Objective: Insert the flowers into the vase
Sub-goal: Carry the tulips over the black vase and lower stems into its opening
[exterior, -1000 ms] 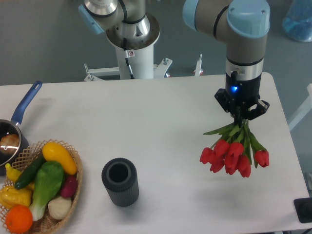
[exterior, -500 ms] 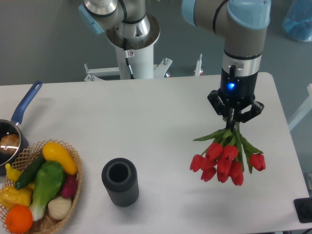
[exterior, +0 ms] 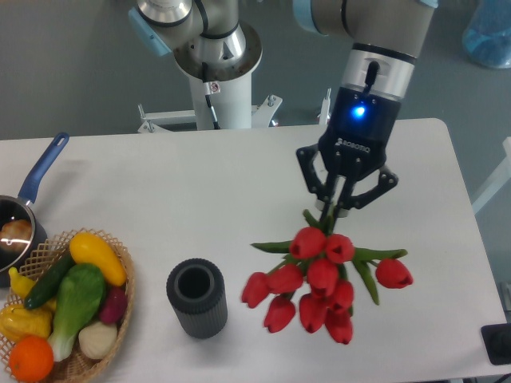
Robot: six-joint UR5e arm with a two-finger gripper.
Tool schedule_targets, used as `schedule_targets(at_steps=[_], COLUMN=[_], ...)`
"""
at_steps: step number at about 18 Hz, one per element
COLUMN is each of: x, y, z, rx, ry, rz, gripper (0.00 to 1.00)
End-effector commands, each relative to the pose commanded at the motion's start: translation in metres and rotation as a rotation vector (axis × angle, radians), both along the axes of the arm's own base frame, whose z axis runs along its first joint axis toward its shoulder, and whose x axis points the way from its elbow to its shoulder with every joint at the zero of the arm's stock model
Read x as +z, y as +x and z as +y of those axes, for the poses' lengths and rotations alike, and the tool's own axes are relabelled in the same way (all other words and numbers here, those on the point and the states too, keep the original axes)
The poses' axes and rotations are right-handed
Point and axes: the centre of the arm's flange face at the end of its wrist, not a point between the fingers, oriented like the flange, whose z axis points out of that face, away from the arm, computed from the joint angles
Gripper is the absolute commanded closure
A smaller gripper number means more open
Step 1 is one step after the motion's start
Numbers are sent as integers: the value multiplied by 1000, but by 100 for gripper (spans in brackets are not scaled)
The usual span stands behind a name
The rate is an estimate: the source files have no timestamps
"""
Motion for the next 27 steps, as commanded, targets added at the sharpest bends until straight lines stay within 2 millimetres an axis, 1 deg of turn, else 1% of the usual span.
schedule_targets(at_steps=[2, 4, 5, 6, 7, 9, 10, 11, 13, 14, 16, 18, 20, 21, 23, 27], x=[6, -1, -4, -10, -19, -44, -53, -57, -66, -67, -77, -92, -101, -107, -113, -117], y=[6, 7, 12, 15, 21, 22, 28, 31, 29, 29, 23, 22, 22, 19, 17, 15], z=[3, 8, 15, 21, 27, 34, 38, 38, 40, 41, 43, 50, 55, 59, 66, 70], rx=[-55, -103, -148, -194, -238, -292, -333, -365, -388, -400, -416, -435, -450, -454, -464, -467], ry=[67, 102, 132, 168, 201, 241, 277, 320, 361, 383, 417, 433, 452, 453, 457, 456], rz=[-18, -29, -30, -45, -74, -100, -102, -107, -141, -155, -171, -146, -165, -166, -160, -163], gripper=[100, 100, 100, 100, 100, 100, 100, 100, 100, 100, 100, 100, 100, 100, 100, 100])
